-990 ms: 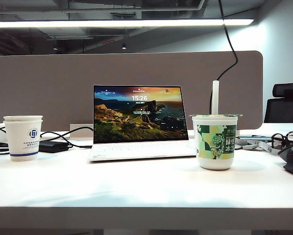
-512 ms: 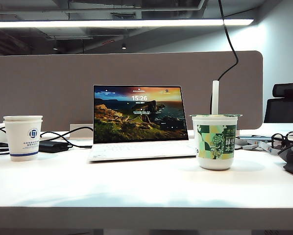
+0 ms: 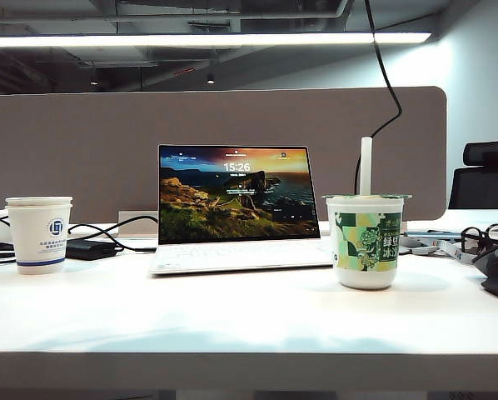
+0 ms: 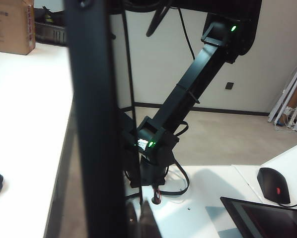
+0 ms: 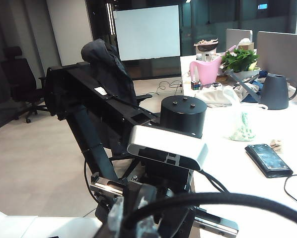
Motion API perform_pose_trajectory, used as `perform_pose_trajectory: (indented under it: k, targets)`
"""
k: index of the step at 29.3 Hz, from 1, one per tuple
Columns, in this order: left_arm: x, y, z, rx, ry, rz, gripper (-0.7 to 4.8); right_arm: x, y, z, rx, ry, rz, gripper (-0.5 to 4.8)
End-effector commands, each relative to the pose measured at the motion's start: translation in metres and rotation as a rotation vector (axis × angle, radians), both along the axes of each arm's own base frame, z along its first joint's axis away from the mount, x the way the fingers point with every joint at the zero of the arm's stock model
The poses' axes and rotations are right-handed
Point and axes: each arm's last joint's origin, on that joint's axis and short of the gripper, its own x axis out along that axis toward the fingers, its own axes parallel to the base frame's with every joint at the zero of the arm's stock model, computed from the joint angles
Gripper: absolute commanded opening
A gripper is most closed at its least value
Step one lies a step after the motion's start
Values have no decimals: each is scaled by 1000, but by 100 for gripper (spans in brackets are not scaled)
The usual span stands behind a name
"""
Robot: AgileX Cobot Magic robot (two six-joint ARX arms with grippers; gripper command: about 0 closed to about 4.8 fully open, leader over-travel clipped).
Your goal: Pick up the black phone, pick up the charger plug, insert the charger plug into the phone's charging port, and finally place the connected phone back on the desk.
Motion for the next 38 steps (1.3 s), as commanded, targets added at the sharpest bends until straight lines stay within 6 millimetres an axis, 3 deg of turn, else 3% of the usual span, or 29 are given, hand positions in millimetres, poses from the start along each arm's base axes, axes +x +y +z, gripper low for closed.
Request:
perform_pose_trajectory:
  k: [1,38]
  targets:
    - [-1,0,7,-31,-39,-5,-7,0,0,2,6,2,3,-5]
    - [0,0,7,-28,-43,39,-7,3,10,-5,-18,22,26,-5]
